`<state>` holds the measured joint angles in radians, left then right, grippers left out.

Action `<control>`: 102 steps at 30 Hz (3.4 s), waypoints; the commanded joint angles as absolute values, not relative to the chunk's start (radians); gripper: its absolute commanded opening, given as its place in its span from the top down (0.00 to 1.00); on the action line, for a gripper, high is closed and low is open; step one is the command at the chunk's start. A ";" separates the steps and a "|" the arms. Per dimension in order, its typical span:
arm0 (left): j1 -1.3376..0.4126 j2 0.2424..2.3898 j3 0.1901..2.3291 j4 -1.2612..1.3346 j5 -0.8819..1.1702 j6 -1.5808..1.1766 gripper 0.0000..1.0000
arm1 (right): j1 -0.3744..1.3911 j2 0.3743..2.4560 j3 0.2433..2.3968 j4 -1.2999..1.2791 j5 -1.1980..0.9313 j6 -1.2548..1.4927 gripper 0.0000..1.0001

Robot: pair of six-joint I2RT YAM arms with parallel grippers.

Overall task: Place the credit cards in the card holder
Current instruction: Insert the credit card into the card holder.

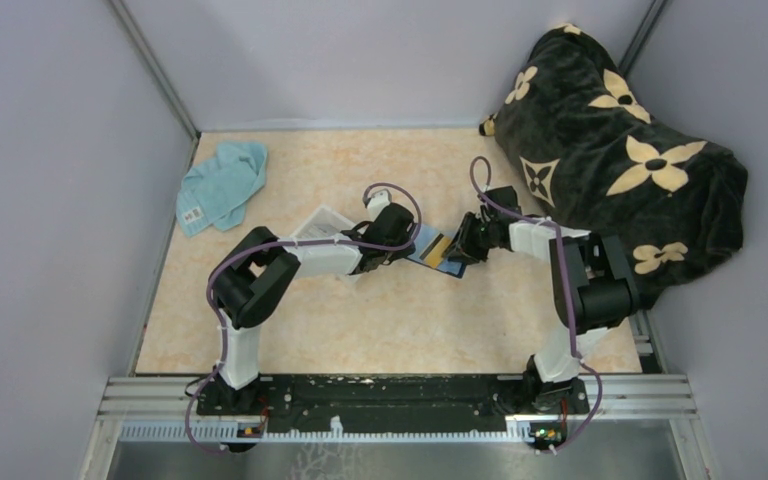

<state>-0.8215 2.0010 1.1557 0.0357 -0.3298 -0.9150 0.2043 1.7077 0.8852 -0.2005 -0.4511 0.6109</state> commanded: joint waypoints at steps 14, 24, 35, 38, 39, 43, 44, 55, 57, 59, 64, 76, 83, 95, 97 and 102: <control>-0.773 2.157 1.019 -0.344 -0.406 -0.836 0.65 | 0.186 1.660 0.922 -0.156 -0.388 0.629 0.77; -0.773 2.160 1.014 -0.341 -0.400 -0.836 0.65 | 0.187 1.661 0.950 -0.155 -0.394 0.639 0.80; -0.775 2.160 1.012 -0.342 -0.399 -0.834 0.66 | 0.198 1.692 0.985 -0.166 -0.391 0.636 0.81; -0.775 2.160 1.011 -0.339 -0.399 -0.834 0.65 | 0.203 1.670 0.979 -0.166 -0.396 0.628 0.81; -0.775 2.160 1.012 -0.339 -0.398 -0.833 0.65 | 0.207 1.661 0.979 -0.170 -0.398 0.619 0.81; -0.775 2.166 1.014 -0.337 -0.393 -0.834 0.65 | 0.220 1.586 0.989 -0.209 -0.382 0.598 0.81; -0.775 2.166 1.013 -0.337 -0.393 -0.835 0.65 | 0.220 1.574 0.988 -0.221 -0.373 0.591 0.81; -0.775 2.164 1.009 -0.334 -0.388 -0.836 0.65 | 0.229 1.512 0.906 -0.257 -0.340 0.575 0.89; -0.775 2.164 1.009 -0.333 -0.388 -0.836 0.65 | 0.237 1.510 0.885 -0.243 -0.336 0.578 0.93; -0.775 2.165 1.008 -0.333 -0.387 -0.836 0.65 | 0.241 1.510 0.869 -0.238 -0.331 0.578 0.95; -0.776 2.164 1.005 -0.331 -0.385 -0.837 0.65 | 0.245 1.512 0.847 -0.233 -0.315 0.575 1.00; -0.776 2.173 1.006 -0.328 -0.382 -0.838 0.65 | 0.245 1.577 0.855 -0.219 -0.298 0.564 1.00; -0.776 2.177 1.008 -0.327 -0.380 -0.837 0.65 | 0.245 1.609 0.869 -0.213 -0.288 0.559 1.00; -0.776 2.184 1.007 -0.324 -0.375 -0.839 0.65 | 0.245 1.678 0.935 -0.231 -0.279 0.549 1.00; -0.776 2.183 1.008 -0.323 -0.375 -0.838 0.65 | 0.245 1.690 0.945 -0.230 -0.278 0.549 1.00; -0.776 2.185 1.008 -0.322 -0.374 -0.836 0.66 | 0.247 1.709 0.957 -0.231 -0.275 0.548 1.00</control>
